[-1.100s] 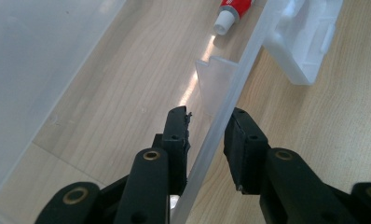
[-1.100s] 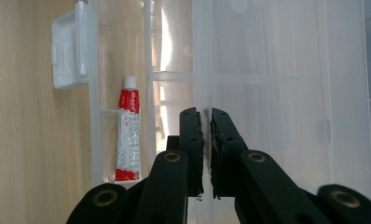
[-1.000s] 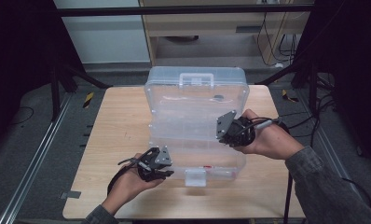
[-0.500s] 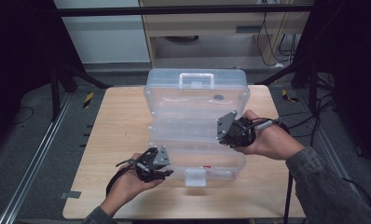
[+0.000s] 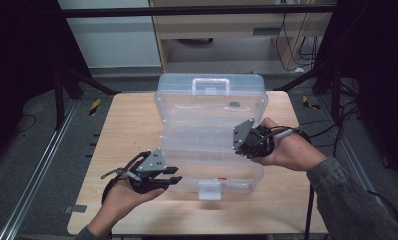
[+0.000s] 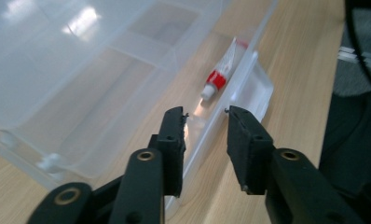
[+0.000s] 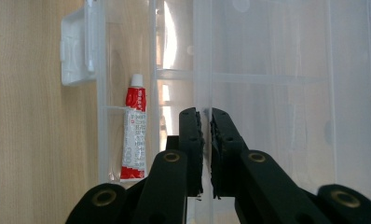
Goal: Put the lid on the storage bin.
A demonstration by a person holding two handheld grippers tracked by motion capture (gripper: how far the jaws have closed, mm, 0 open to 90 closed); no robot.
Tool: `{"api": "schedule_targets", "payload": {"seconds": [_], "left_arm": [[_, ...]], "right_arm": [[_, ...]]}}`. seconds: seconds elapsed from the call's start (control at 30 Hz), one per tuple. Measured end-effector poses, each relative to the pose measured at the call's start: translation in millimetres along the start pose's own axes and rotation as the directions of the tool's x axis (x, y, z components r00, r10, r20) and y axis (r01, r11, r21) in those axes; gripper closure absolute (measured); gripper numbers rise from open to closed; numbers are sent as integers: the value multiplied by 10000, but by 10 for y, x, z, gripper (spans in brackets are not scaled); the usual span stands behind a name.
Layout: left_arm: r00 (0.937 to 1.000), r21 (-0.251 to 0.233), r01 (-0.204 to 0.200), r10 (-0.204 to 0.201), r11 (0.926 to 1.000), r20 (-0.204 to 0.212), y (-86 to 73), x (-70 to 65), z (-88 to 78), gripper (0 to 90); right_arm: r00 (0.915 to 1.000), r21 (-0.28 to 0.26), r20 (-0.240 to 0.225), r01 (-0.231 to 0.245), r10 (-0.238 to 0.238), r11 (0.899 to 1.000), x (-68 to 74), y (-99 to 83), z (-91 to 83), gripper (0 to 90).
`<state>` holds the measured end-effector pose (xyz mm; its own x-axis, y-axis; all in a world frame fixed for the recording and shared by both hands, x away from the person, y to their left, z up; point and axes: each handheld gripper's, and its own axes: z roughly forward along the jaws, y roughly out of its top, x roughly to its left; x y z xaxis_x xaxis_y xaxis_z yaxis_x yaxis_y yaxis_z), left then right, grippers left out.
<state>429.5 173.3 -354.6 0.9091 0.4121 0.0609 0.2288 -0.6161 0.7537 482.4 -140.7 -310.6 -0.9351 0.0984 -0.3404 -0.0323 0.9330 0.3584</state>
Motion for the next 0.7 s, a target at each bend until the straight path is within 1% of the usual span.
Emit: {"api": "schedule_targets", "payload": {"seconds": [0.07, 0.17, 0.27, 0.37, 0.43, 0.5, 0.57, 0.6, 0.7], "left_arm": [[9999, -78, 100, -100, 9999, -103, 51, 63, -77, 722], [9991, -205, 323, -329, 9993, -263, 152, 220, -217, 775], [9971, -364, 553, -571, 9978, -504, 247, 363, -321, 836], [9925, -603, 996, -1034, 9932, -651, 352, 546, -408, 889], [9896, -620, 1161, -1208, 9913, -780, 405, 640, -428, 896], [9849, -687, 1408, -1468, 9877, -917, 468, 749, -435, 896], [9807, -828, 1652, -1726, 9828, -921, 520, 837, -430, 896], [9798, -850, 1699, -1775, 9818, -925, 541, 867, -427, 896], [9750, -886, 1834, -1927, 9790, -1110, 624, 963, -403, 896]], "right_arm": [[10000, 1, -2, 1, -1, 10000, 0, 0, 1, 844], [10000, -47, 2, 6, -6, 10000, 3, -3, 5, 843], [10000, -97, -14, -27, 27, 9999, 2, -12, 6, 843], [10000, -98, -20, -14, 14, 10000, 2, -12, 8, 841], [10000, -100, -26, -5, 5, 9999, 4, -11, 10, 838], [10000, -117, -21, -6, 6, 9999, 5, -14, 12, 837], [10000, -83, -33, -13, 13, 10000, 7, -17, 8, 837], [10000, -91, -25, 0, 0, 10000, 8, -19, 9, 837], [10000, -115, -32, 13, -14, 9999, 15, -23, 13, 836]]}}
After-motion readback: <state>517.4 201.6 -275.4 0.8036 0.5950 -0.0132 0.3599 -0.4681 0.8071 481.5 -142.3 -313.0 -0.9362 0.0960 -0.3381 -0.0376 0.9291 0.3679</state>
